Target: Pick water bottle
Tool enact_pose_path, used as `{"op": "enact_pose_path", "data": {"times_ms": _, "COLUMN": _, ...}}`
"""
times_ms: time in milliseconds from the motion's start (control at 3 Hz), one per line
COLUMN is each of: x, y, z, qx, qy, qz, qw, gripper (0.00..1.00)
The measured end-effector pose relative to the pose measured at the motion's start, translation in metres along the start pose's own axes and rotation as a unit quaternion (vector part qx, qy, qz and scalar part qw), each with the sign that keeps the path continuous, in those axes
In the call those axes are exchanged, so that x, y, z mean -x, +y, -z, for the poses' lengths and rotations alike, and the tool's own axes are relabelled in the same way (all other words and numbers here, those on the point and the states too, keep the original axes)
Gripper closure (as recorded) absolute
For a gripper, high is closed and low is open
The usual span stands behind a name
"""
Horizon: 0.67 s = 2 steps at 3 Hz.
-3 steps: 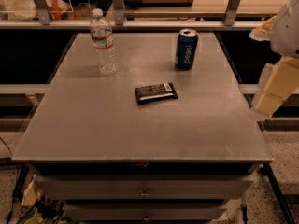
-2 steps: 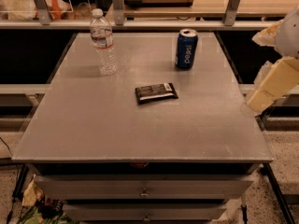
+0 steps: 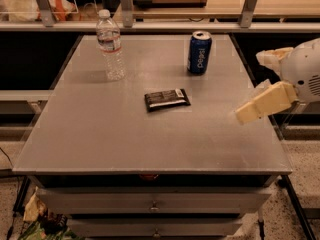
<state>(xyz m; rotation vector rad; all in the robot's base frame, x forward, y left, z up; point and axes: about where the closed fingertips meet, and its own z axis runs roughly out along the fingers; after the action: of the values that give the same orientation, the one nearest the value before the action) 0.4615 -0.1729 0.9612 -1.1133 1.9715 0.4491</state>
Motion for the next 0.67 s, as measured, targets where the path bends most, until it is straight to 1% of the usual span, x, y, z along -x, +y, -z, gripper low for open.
{"op": "enact_pose_path", "data": {"times_ms": 333, "x": 0.015, "y": 0.004, "z": -0.017, "qx": -0.013, "qy": -0.097, "qz": -0.008, "qw": 0.9951, "gripper": 0.0}}
{"op": "enact_pose_path", "data": {"times_ms": 667, "x": 0.038, "y": 0.011, "z": -0.024, "qx": -0.021, "qy": -0.171, "qz": -0.021, "qw": 0.9848, "gripper": 0.0}}
